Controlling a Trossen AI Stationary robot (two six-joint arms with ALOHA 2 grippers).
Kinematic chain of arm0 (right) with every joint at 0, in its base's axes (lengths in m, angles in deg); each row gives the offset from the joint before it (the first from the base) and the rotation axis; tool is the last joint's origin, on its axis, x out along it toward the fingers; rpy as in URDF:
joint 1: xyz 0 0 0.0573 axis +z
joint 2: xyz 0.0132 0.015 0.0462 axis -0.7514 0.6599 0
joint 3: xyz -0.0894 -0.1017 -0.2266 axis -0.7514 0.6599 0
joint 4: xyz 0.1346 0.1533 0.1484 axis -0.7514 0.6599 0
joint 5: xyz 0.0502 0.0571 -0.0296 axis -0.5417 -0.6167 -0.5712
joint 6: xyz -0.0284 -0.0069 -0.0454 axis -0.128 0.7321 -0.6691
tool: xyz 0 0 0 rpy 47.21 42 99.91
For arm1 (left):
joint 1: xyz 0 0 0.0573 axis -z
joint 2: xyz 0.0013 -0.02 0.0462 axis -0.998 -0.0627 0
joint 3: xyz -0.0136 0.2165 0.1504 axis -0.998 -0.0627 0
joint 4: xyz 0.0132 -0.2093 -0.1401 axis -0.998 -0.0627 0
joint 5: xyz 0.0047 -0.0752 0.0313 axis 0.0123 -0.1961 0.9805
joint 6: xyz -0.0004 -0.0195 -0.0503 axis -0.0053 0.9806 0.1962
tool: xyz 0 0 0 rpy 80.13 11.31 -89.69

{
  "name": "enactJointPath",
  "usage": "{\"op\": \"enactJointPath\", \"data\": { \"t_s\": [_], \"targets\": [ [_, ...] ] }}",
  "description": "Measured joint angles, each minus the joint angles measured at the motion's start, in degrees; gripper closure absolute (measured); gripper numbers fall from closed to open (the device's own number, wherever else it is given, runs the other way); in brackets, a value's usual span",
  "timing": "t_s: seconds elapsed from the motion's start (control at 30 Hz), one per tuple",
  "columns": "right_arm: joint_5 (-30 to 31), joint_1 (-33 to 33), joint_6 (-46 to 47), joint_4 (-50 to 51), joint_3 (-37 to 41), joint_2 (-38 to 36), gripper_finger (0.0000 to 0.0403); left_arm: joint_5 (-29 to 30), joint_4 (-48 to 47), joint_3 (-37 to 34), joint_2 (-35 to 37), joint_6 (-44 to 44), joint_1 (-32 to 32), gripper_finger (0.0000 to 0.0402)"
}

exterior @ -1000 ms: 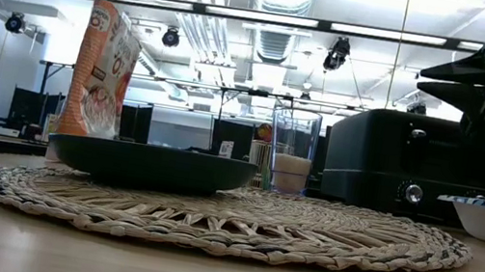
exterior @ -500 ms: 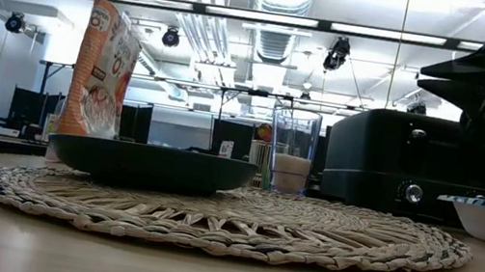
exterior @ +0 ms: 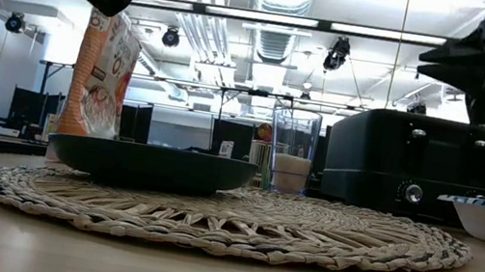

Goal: Arrange a breakfast setting
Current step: Put the white patterned bowl on the brown placemat

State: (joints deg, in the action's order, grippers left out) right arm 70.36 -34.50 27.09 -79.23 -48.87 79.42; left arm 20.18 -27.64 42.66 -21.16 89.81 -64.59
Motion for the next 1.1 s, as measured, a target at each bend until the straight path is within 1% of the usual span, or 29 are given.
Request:
{"op": "enactJointPath", "data": {
  "t_s": [0.1,0.23,0.33,0.4,0.5,0.57,0.77,0.83,0.9,1.1],
  "targets": [
    [1.08,0.01,7.33,14.26,-6.0,3.24,0.033,-0.01,-0.03,-1.17,1.33,0.0,-0.27,0.0285],
    [1.02,0.01,23.37,31.41,-13.54,9.39,0.033,0.17,0.76,-3.06,3.7,0.0,-0.27,0.0285],
    [-0.46,0.01,33.83,40.94,-18.58,14.86,0.033,0.5,0.64,-4.18,5.0,-0.61,-0.4,0.0285],
    [-2.38,0.01,39.95,45.07,-21.41,18.5,0.033,0.52,0.73,-4.73,5.99,-1.01,-0.74,0.0285],
    [-4.9,0.01,48.89,49.11,-24.85,24.02,0.033,0.58,0.69,-5.73,7.37,-1.05,-1.1,0.0285],
    [-6.57,0.0,51.94,50.09,-26.61,27.52,0.033,0.64,0.68,-6.59,8.49,-1.05,-1.21,0.0285],
    [-10.64,0.01,52.96,50.58,-30.69,37.07,0.033,0.67,0.45,-9.01,12.64,-1.05,-2.11,0.0285],
    [-11.49,0.0,53.42,52.11,-31.76,39.55,0.033,0.67,0.43,-9.95,13.71,-1.07,-2.2,0.0285],
    [-12.39,-0.02,55.95,53.45,-33.2,40.87,0.033,0.66,0.38,-11.02,14.55,-1.07,-2.2,0.0285],
    [-22.41,-0.25,60.41,53.84,-34.35,43.69,0.0324,0.51,0.36,-13.0,16.83,-1.32,-2.2,0.0285]
  ]
}}
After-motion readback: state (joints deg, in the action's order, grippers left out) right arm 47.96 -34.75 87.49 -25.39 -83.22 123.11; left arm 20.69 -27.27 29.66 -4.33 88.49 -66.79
